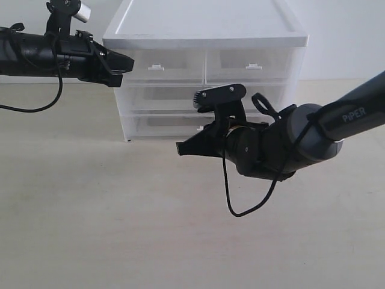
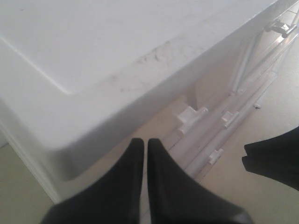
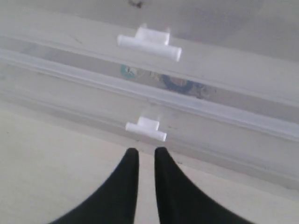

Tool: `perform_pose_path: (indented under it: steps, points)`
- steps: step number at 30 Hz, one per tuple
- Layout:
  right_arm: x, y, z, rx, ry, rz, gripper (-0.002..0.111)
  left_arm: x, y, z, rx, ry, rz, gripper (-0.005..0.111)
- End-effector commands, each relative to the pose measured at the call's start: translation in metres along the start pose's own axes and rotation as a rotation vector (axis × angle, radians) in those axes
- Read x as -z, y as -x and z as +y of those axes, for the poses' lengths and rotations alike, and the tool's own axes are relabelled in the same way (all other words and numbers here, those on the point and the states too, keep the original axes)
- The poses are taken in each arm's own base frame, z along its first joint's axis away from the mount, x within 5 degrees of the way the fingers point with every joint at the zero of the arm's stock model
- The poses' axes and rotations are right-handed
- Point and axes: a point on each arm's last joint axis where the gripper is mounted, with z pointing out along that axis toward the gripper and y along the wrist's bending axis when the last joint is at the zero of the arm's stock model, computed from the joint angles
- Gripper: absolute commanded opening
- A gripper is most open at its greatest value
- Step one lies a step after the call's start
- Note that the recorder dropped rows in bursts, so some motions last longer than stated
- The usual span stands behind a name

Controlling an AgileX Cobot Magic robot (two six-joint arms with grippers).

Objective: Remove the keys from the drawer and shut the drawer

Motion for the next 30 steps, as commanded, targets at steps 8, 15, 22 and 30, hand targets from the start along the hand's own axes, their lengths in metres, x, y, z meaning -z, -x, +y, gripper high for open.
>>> perform_pose_path:
  steps: [8,15,22,30]
  points:
    - [-0.007,0.002,-0.004,-0.146,-0.063,-0.007,0.069,0.0,0.002,0.012,0.056,0.081,-0.008,0.004]
    - [-0.021,0.001,0.001,-0.16,-0.054,-0.002,0.069,0.0,0.002,0.012,0.056,0.081,-0.008,0.004]
    - [-0.029,0.007,0.009,-0.146,-0.01,0.033,0.06,0.0,0.002,0.012,0.056,0.081,-0.008,0.004]
    - [-0.037,-0.002,0.005,-0.182,-0.059,0.031,0.064,0.0,0.002,0.012,0.056,0.081,-0.008,0.004]
